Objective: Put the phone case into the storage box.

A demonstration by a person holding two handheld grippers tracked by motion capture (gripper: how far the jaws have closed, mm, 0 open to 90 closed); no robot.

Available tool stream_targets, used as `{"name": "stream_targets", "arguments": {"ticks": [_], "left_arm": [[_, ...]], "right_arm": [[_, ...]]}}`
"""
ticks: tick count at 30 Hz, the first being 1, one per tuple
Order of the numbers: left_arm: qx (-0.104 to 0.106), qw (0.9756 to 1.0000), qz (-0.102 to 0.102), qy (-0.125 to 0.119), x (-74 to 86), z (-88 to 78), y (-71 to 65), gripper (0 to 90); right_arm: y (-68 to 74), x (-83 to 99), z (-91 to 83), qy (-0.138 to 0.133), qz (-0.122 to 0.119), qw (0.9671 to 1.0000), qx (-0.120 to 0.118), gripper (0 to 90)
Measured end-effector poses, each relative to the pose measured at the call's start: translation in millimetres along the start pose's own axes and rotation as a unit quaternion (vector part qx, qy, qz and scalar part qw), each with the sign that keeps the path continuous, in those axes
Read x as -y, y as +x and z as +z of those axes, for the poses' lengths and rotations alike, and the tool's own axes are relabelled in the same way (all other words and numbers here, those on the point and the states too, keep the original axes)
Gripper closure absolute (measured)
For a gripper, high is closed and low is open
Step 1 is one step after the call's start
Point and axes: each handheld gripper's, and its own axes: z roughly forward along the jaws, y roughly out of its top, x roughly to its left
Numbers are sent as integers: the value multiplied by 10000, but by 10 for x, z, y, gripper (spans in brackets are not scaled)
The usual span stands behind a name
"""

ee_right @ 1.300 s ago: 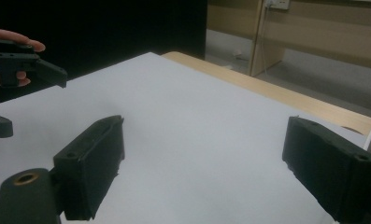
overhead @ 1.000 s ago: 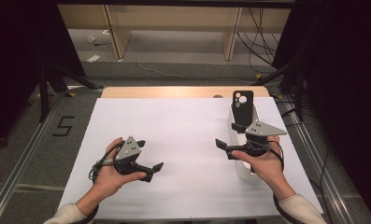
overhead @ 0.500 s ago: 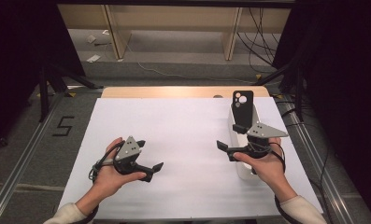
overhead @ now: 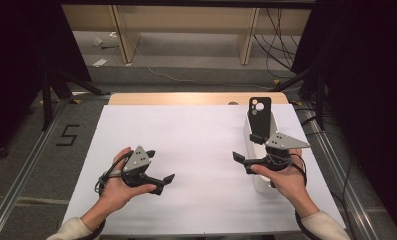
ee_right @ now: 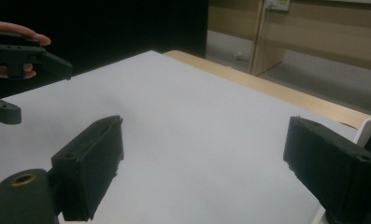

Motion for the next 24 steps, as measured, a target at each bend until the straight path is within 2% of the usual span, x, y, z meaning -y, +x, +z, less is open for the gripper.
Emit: {"name": "stream_targets", "arguments": {"ticks": [24], "left_arm": [[3,10000,6,10,2,0,2,0]], "right_arm": [[3,80,-105,20,9,10000,-9,134]]}}
